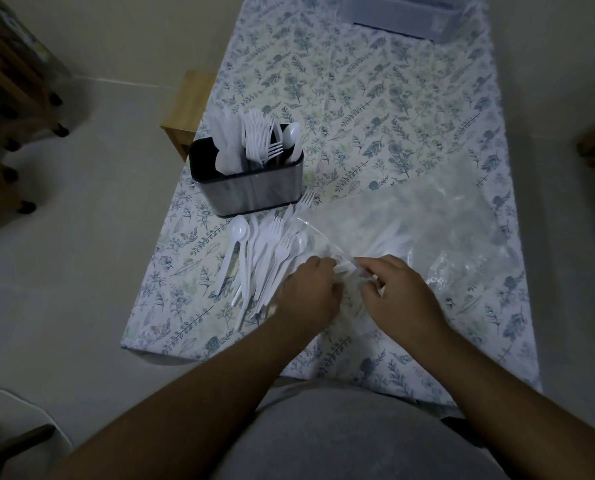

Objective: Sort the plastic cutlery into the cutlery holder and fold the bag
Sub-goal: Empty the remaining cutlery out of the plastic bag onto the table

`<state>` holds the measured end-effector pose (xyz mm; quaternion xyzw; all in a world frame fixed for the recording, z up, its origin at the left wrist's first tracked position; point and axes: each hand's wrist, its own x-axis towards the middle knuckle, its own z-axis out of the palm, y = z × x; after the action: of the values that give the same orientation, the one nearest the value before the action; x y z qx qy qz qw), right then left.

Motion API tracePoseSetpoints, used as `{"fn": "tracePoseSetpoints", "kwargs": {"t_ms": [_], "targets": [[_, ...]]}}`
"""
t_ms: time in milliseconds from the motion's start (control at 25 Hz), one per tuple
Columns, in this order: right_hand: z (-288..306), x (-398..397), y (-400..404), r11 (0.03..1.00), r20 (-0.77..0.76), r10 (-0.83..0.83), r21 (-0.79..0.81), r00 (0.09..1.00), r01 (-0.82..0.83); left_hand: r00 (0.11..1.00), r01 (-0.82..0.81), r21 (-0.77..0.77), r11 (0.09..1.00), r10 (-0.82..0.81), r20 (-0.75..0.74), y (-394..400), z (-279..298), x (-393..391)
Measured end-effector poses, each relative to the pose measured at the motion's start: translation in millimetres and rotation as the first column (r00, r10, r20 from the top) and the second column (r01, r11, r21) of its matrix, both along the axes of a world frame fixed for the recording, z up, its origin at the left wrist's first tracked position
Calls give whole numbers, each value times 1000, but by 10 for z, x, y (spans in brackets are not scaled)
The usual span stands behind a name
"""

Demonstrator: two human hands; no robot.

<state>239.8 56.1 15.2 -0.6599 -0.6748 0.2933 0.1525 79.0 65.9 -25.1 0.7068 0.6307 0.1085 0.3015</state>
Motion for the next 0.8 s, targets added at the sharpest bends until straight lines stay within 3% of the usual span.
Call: {"fn": "tracePoseSetpoints", "kwargs": {"t_ms": [80,200,320,600,800], "targets": [[4,-1,-13,1000,-53,-9,8,999,9,985,52,-52,997,-60,-160,72,13,114],[18,-6,-49,999,-94,-16,29,995,19,962,42,-78,996,-61,-266,167,64,269],[17,7,-64,998,-113,-45,46,993,51,880,135,-110,985,-171,-444,227,53,343],[-32,51,11,997,-64,-50,59,997,54,807,219,-185,958,-285,-518,214,10,354],[-47,19,27,996,23,-36,79,999,34,814,186,-247,951,-290,-504,198,6,354]]}}
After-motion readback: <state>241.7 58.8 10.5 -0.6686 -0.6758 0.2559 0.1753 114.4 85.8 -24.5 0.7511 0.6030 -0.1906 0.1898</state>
